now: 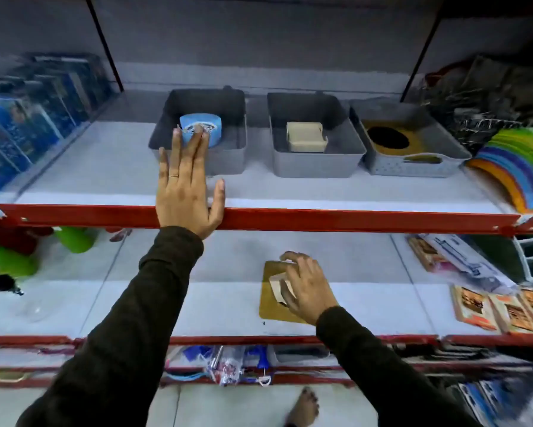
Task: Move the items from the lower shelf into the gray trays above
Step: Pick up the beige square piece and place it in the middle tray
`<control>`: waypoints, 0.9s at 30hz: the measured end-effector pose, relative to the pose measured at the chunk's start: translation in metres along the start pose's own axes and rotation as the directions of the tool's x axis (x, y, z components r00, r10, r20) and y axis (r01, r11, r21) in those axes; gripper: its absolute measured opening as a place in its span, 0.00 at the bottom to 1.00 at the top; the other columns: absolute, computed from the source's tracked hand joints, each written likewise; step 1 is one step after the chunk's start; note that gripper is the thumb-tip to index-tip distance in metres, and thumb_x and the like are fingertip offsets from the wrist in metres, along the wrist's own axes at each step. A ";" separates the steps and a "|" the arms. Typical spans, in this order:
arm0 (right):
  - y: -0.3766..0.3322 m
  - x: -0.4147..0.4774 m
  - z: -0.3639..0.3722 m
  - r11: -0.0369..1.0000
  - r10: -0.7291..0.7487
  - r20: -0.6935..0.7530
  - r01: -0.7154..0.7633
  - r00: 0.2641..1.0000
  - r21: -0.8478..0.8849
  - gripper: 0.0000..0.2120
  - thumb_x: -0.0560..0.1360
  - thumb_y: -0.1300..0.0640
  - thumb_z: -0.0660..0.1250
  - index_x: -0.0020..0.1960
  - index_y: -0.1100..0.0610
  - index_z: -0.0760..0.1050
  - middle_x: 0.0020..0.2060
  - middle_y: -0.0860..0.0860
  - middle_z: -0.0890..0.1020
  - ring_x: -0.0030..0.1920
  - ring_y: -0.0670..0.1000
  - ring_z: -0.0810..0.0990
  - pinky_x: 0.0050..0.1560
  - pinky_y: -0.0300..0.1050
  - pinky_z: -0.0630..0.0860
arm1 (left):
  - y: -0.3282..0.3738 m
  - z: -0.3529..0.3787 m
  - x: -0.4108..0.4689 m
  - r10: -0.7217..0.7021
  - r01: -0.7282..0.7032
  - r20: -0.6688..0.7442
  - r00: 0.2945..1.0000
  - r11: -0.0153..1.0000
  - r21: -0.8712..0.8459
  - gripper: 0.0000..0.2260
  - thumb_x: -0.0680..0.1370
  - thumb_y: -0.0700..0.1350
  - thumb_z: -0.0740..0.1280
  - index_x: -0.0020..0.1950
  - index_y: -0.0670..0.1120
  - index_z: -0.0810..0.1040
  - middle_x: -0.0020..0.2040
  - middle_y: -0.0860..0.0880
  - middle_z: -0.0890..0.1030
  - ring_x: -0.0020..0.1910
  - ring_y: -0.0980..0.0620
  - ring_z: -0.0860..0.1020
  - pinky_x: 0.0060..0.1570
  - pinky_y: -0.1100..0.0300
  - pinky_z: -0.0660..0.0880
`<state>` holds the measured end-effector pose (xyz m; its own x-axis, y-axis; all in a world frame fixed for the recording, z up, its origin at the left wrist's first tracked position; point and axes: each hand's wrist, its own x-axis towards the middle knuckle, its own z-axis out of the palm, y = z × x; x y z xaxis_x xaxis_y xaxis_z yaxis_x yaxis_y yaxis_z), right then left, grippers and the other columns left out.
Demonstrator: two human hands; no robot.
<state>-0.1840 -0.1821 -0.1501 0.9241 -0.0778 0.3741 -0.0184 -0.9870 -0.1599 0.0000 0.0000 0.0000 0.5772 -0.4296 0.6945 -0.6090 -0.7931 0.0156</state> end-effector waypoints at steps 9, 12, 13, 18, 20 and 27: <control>0.022 0.000 0.077 0.775 0.616 0.517 -0.573 0.594 -0.266 0.38 0.70 0.30 0.58 0.70 0.56 0.66 0.65 0.56 0.70 0.68 0.59 0.66 0.63 0.53 0.67 | -0.003 0.014 0.001 0.012 -0.002 -0.132 0.991 0.997 0.076 0.33 0.79 0.57 0.51 0.81 0.43 0.57 0.81 0.43 0.60 0.80 0.39 0.56 0.80 0.49 0.42; 0.023 0.003 0.085 0.725 0.662 0.457 -0.662 0.595 -0.190 0.35 0.71 0.32 0.62 0.67 0.57 0.69 0.63 0.56 0.73 0.66 0.58 0.69 0.63 0.52 0.69 | -0.002 0.013 0.001 0.004 0.006 -0.124 0.992 0.996 0.086 0.32 0.79 0.58 0.50 0.81 0.44 0.56 0.81 0.44 0.60 0.80 0.39 0.56 0.80 0.49 0.42; 0.024 0.004 0.087 0.711 0.677 0.435 -0.681 0.594 -0.177 0.34 0.71 0.33 0.63 0.66 0.57 0.70 0.62 0.56 0.74 0.65 0.58 0.70 0.62 0.52 0.70 | -0.001 0.013 0.002 0.003 0.008 -0.121 0.993 0.996 0.089 0.32 0.79 0.58 0.50 0.81 0.45 0.56 0.81 0.44 0.60 0.80 0.39 0.56 0.80 0.49 0.43; 0.029 0.003 0.084 0.603 0.752 0.388 -0.794 0.533 -0.078 0.30 0.71 0.40 0.70 0.64 0.58 0.71 0.61 0.56 0.74 0.63 0.58 0.72 0.59 0.52 0.73 | -0.002 0.014 0.001 0.006 0.007 -0.111 0.994 0.993 0.118 0.32 0.79 0.58 0.49 0.82 0.45 0.55 0.81 0.45 0.59 0.81 0.40 0.56 0.79 0.50 0.40; 0.031 0.001 0.081 0.480 0.789 0.365 -0.866 0.495 0.137 0.22 0.74 0.49 0.69 0.62 0.60 0.72 0.61 0.58 0.77 0.62 0.60 0.75 0.60 0.53 0.76 | -0.002 0.013 0.001 0.008 0.005 -0.106 0.994 0.993 0.117 0.32 0.79 0.57 0.50 0.82 0.45 0.54 0.82 0.45 0.58 0.81 0.40 0.55 0.79 0.51 0.39; -0.006 -0.021 0.025 0.022 0.790 0.351 -0.595 0.503 0.803 0.06 0.74 0.64 0.69 0.49 0.55 0.78 0.51 0.59 0.83 0.48 0.55 0.81 0.35 0.38 0.77 | 0.001 0.008 0.000 -0.007 0.017 -0.086 0.996 0.994 0.109 0.32 0.80 0.57 0.51 0.82 0.46 0.51 0.82 0.44 0.56 0.81 0.39 0.54 0.79 0.47 0.43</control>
<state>-0.1936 -0.1710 -0.1796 0.5840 -0.7695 -0.2585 -0.2439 0.1375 -0.9600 0.0042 -0.0040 -0.0053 0.5325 -0.3847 0.7539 -0.5364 -0.8424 -0.0510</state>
